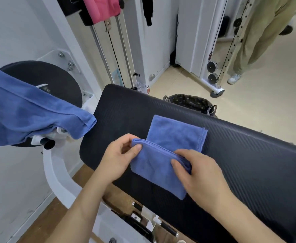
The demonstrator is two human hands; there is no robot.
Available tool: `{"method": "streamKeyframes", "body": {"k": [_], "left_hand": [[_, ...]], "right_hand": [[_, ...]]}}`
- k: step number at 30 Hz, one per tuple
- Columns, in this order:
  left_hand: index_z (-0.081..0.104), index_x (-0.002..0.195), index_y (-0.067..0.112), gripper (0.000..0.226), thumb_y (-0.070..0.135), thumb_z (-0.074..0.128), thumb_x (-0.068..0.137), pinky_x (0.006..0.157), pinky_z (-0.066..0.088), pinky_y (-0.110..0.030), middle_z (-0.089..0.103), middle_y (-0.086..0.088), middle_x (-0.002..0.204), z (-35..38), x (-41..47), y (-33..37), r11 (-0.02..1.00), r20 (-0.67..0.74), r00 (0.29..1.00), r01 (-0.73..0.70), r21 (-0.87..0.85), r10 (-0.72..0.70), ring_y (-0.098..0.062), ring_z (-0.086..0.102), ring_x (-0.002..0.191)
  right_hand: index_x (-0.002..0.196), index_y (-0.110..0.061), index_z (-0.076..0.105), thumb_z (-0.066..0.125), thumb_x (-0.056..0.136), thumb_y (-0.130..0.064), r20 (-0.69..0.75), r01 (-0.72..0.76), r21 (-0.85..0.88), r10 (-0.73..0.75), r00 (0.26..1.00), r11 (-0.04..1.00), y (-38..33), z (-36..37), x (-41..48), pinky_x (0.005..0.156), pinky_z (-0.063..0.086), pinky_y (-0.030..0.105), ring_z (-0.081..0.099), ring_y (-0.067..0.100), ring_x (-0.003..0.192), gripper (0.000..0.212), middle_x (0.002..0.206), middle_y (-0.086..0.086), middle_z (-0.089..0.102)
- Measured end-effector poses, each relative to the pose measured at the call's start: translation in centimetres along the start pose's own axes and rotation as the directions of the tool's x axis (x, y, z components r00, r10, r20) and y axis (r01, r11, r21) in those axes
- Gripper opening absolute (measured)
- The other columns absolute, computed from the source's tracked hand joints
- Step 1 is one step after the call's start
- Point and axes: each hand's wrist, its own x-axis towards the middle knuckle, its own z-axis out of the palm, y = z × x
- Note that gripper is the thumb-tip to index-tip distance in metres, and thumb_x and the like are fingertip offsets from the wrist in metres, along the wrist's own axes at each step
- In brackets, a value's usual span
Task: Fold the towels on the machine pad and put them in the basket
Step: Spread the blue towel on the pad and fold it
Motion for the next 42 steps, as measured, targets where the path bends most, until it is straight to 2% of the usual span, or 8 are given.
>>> {"method": "streamKeyframes", "body": {"k": [4,13,23,27,29,32,36,42], "left_hand": [[0.064,0.104,0.02,0.011,0.021,0.056,0.096,0.068,0.049,-0.013,0.068,0.011,0.095,1.8,3.4,1.3,0.999,-0.068,0.997,-0.032,-0.002,0.031,-0.002,0.064,0.087],[0.066,0.093,0.03,0.006,0.027,0.061,0.093,0.074,0.053,-0.023,0.069,0.011,0.083,4.0,6.9,1.3,0.987,-0.189,0.979,-0.048,0.155,0.077,-0.002,0.063,0.079],[0.057,0.101,0.022,0.013,0.034,0.056,0.095,0.076,0.051,-0.037,0.061,0.012,0.083,5.2,7.2,1.4,0.95,-0.237,0.966,-0.027,0.311,0.105,-0.006,0.058,0.078],[0.057,0.114,0.015,0.029,0.028,0.064,0.089,0.086,0.047,-0.033,0.056,0.0,0.11,5.4,6.1,1.7,0.802,-0.317,0.831,-0.233,0.55,0.458,-0.017,0.052,0.1],[0.064,0.116,0.01,0.034,0.03,0.064,0.088,0.094,0.044,-0.035,0.059,-0.009,0.118,6.2,4.9,1.5,0.637,-0.17,0.752,-0.388,0.666,0.636,-0.024,0.053,0.108],[0.039,0.145,0.019,0.067,0.057,0.048,0.09,0.114,0.024,-0.048,0.036,-0.008,0.153,8.7,3.1,-0.1,0.51,0.123,0.837,-0.434,0.743,0.534,-0.025,0.028,0.143],[0.011,0.153,0.027,0.082,0.074,0.025,0.089,0.116,0.008,-0.054,0.007,-0.004,0.162,10.0,3.5,-1.6,0.479,0.156,0.901,-0.353,0.803,0.404,-0.024,0.002,0.15],[0.009,0.154,0.027,0.081,0.056,0.039,0.085,0.116,0.007,-0.058,0.003,-0.003,0.163,10.0,3.7,-1.6,0.497,0.175,0.904,-0.367,0.787,0.39,-0.024,-0.001,0.149]], "right_hand": [[0.074,-0.023,0.05,0.047,0.096,-0.033,-0.039,-0.059,-0.094,0.055,0.998,0.994,1.2,-1.7,3.2,0.064,0.044,0.035,0.053,0.016,0.07,0.024,0.07,-0.008,0.056],[0.104,-0.024,0.055,0.027,0.102,-0.037,-0.042,-0.088,-0.391,0.078,0.996,0.916,3.4,-1.5,6.5,0.065,0.046,0.034,0.062,0.021,0.087,0.031,0.097,-0.006,0.06],[0.094,-0.02,0.06,0.038,0.098,-0.038,-0.193,-0.059,-0.358,-0.012,0.981,0.932,4.3,-0.6,6.7,0.052,0.05,0.037,0.063,0.025,0.068,0.03,0.083,-0.004,0.061],[0.092,-0.019,0.06,0.041,0.098,-0.038,-0.224,-0.07,-0.355,-0.012,0.975,0.932,4.3,-0.5,6.8,0.051,0.048,0.034,0.062,0.025,0.066,0.027,0.081,-0.004,0.06],[0.092,-0.02,0.06,0.043,0.097,-0.039,-0.231,-0.075,-0.36,-0.011,0.973,0.93,4.4,-0.5,6.9,0.051,0.047,0.033,0.063,0.026,0.067,0.026,0.082,-0.004,0.06],[0.091,-0.019,0.06,0.048,0.096,-0.038,-0.235,-0.086,-0.398,-0.011,0.972,0.913,4.2,-0.3,7.0,0.049,0.043,0.03,0.064,0.027,0.066,0.023,0.083,-0.002,0.061],[0.088,-0.01,0.064,0.067,0.08,-0.012,-0.351,0.022,-0.387,-0.169,0.921,0.922,2.9,-1.3,6.1,0.046,0.041,0.029,0.056,0.027,0.065,0.009,0.083,0.007,0.057],[0.089,-0.016,0.066,0.054,0.082,-0.021,-0.035,0.184,-0.324,-0.207,0.978,0.928,3.1,0.6,2.2,0.047,0.05,0.029,0.06,0.018,0.061,0.015,0.077,-0.003,0.058]]}}
